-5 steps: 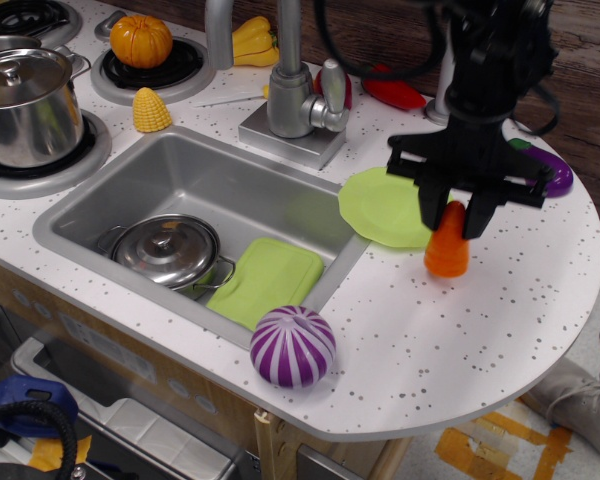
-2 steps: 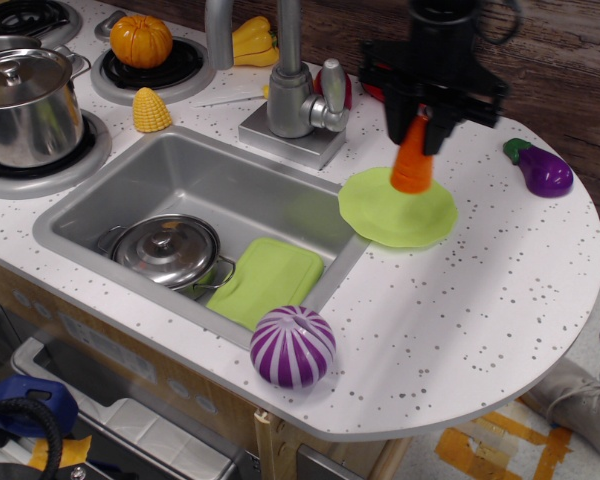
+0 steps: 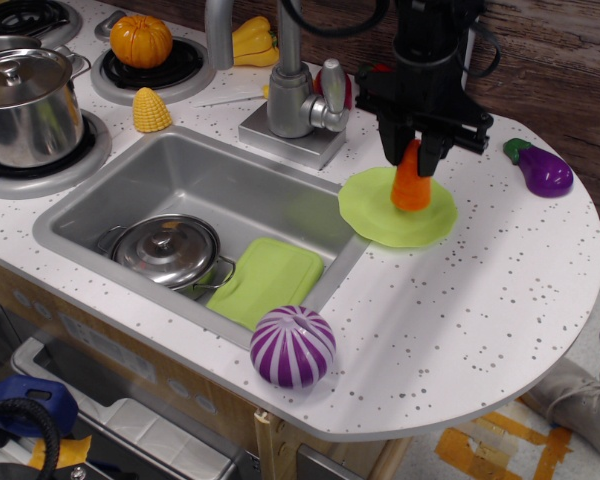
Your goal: Put carrot on plate
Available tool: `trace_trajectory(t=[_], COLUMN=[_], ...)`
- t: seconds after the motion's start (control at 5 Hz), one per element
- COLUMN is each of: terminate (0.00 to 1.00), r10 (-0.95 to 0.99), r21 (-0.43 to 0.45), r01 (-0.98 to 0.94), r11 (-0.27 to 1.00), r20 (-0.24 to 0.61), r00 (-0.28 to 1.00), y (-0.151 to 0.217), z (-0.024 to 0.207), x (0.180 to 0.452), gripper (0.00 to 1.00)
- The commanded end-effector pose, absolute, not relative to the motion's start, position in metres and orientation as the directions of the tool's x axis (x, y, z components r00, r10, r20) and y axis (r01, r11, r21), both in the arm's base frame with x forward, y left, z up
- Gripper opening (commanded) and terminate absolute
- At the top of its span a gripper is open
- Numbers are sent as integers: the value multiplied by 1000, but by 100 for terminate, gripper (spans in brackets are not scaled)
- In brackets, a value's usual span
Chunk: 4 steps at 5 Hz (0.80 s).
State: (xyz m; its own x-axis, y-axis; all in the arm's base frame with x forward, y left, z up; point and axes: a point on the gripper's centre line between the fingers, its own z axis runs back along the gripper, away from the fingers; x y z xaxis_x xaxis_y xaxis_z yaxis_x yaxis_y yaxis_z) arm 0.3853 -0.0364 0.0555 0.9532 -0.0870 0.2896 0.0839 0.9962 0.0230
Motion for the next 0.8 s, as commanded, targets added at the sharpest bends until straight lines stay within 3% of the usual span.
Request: trace_trajectory(t=[0.0,0.4,0.6], terminate=[0,0,100], r10=[-92,-113,-113], r21=[18,16,16], r01=[92,115,115], r11=[996,993,993], r20=[347,355,355], r00=[933,928,928], y=[-26,-24,-24], z=[57,56,56], x=[390,391,391], gripper=[100,100,100])
